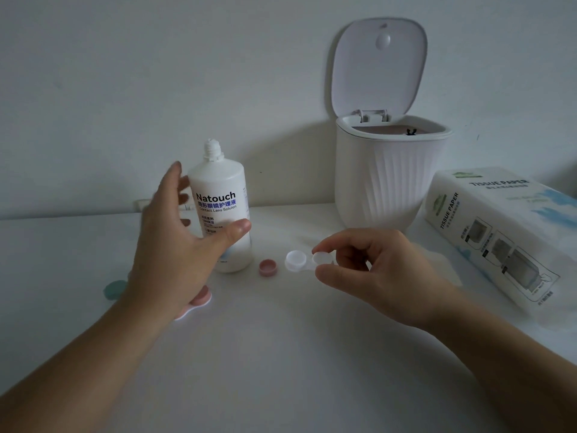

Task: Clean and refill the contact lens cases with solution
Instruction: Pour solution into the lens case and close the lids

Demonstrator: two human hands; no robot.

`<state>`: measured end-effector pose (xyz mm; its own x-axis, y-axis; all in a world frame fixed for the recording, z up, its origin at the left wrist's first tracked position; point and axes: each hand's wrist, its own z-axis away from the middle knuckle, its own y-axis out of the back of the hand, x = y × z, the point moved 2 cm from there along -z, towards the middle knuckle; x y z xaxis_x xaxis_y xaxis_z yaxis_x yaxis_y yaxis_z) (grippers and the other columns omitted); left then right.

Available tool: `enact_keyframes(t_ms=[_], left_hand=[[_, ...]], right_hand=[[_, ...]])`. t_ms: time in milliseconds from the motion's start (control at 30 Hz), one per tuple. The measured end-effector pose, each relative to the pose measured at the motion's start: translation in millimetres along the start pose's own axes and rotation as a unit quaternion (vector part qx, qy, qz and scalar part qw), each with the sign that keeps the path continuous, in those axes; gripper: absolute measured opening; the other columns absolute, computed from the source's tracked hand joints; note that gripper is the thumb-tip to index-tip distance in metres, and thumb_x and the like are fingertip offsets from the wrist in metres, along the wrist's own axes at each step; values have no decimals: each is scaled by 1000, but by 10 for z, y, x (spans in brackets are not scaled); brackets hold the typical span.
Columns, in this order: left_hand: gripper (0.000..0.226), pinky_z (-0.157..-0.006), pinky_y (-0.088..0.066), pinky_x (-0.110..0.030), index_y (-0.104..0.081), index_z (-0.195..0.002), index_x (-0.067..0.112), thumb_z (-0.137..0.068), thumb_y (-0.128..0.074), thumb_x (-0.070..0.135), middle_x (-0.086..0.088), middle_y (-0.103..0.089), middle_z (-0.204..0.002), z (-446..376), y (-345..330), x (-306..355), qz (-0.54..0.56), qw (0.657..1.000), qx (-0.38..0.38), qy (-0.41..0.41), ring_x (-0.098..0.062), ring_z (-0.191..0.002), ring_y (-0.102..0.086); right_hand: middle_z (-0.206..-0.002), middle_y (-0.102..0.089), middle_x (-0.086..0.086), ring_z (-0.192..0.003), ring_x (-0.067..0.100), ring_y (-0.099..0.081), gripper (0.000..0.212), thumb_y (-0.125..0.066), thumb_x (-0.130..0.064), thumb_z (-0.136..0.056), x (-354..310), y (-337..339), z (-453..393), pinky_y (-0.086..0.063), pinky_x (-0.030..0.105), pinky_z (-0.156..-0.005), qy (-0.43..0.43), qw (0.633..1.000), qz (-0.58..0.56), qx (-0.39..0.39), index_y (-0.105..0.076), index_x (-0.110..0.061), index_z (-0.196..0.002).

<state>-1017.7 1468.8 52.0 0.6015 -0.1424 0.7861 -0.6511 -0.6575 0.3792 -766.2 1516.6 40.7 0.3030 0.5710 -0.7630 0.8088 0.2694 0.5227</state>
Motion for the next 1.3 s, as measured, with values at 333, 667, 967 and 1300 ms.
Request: enact_keyframes(t_ms=[333,667,967,1300], left_hand=[[49,-69,-38,-9,-67,-117,31,-75,-80,52,8,-64,-99,251,-109,233,40,960,-187,-207,-13,-82,-55],[27,-63,-40,-7,-77,-92,36,-69,-88,45,19,-68,-78,268,-199,114,65,943,-306,-116,-2,-70,-59],[18,-55,-34,-6,-77,-88,35,-73,-86,39,25,-58,-63,248,-205,88,66,935,-336,-97,3,-56,-48],[22,-55,-36,-9,-76,-92,39,-73,-81,50,22,-65,-72,243,-206,39,60,927,-359,-91,1,-58,-47]], right_hand=[[-59,-45,-9,-55,13,-43,25,-70,-49,-73,-56,-12,17,-42,31,-58,5,1000,-10,-28,-74,-35,-93],[-60,-45,-9,-57,12,-42,12,-79,-30,-81,-63,-13,30,-43,40,-64,4,999,-19,-45,-75,-33,-92],[-63,-59,2,-57,7,-63,13,-73,-31,-89,27,108,-43,-50,22,-57,-43,997,-48,33,-73,-27,-101],[-65,-56,-11,-61,1,-53,40,-67,-68,-69,316,118,-111,-36,23,-54,-176,946,266,61,-63,-38,-94]])
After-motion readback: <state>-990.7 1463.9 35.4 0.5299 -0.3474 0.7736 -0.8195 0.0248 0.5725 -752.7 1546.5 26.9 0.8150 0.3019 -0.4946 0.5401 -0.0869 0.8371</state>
